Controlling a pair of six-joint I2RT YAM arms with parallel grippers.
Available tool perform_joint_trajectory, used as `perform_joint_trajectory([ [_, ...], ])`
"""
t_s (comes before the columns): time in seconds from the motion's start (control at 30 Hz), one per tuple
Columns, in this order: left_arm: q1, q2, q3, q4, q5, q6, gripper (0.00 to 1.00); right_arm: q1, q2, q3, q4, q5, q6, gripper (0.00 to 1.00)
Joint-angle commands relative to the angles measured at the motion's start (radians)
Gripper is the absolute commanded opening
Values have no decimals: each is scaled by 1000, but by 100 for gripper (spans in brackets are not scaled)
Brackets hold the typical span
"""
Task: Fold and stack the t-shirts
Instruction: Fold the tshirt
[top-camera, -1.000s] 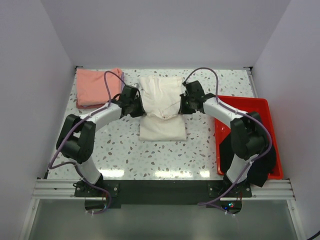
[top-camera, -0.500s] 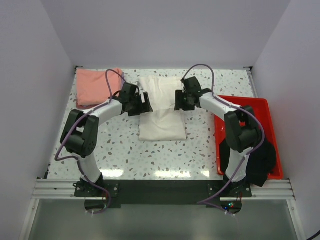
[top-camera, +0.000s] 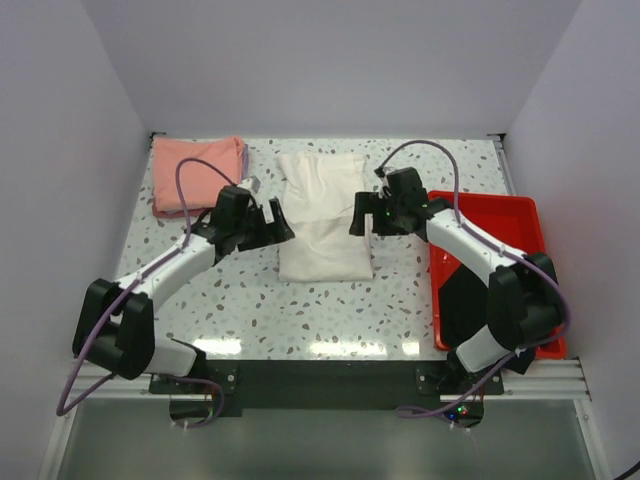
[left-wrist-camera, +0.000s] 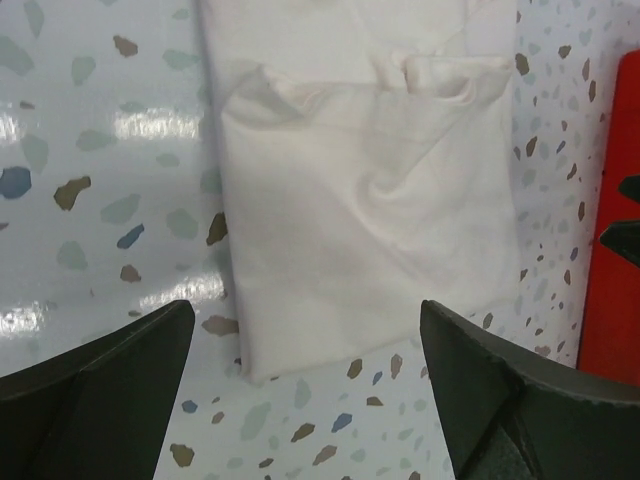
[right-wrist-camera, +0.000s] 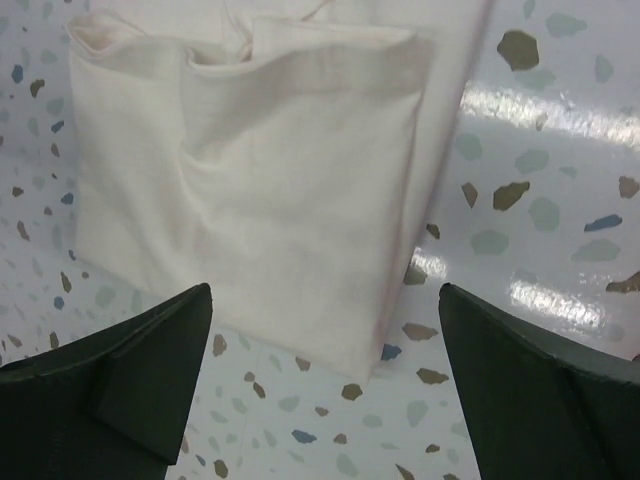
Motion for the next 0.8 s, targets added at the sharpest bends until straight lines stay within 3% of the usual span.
perform_joint_trajectory([
  [0.0,4,-74,-106,9,-3,-34,100,1,-72,-101,10,-51,30,99],
  [0.23,4,-127,-288,96,84,-71,100,1,-120,-248,81,-77,130,98],
  [0.33,4,-123,-310,120,94,-74,97,2,-122,-295,119,-85,159,92],
  [0.43,2,-103,-331,156,104,-77,86,2,-111,-320,155,-117,185,81],
  [0.6,2,-51,-344,204,117,-76,58,4,-93,-352,187,-115,211,70],
  [0.63,2,-29,-339,212,118,-76,51,2,-88,-355,188,-114,221,61],
  [0.77,1,23,-336,230,135,-69,42,4,-67,-364,201,-124,227,48],
])
